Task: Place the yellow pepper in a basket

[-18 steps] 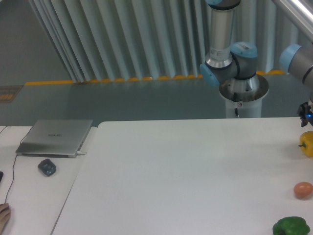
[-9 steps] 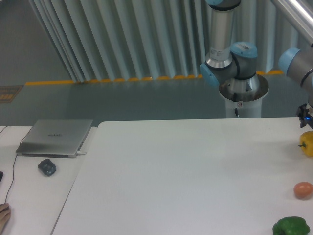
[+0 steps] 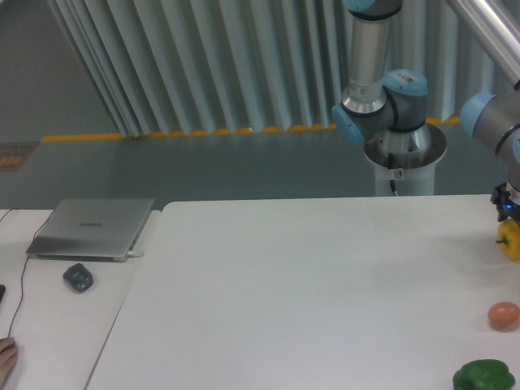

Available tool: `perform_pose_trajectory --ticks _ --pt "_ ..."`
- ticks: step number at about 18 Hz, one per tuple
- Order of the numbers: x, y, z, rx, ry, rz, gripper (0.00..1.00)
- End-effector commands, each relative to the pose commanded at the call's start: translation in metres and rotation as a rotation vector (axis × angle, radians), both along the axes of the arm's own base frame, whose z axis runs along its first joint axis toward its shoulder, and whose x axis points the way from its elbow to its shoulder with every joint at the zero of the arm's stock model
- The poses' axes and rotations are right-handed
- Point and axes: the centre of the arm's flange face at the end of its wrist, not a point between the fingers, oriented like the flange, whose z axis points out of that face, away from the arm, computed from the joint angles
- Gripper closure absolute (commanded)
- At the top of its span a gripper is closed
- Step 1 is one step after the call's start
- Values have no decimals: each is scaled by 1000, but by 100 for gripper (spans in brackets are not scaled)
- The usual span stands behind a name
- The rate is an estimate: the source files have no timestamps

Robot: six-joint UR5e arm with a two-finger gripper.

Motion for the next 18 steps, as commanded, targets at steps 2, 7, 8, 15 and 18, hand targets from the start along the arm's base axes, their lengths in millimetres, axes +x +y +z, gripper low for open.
perform_pose_trajectory --ticks 2,7,8,15,18 --pt "0 -1 0 -5 2 -4 29" --pt "-5 1 10 5 20 -4 74" --pt "-7 2 15 10 30 -5 75" --pt "-30 22 100 102 33 1 75" --pt "-42 30 125 140 54 5 75"
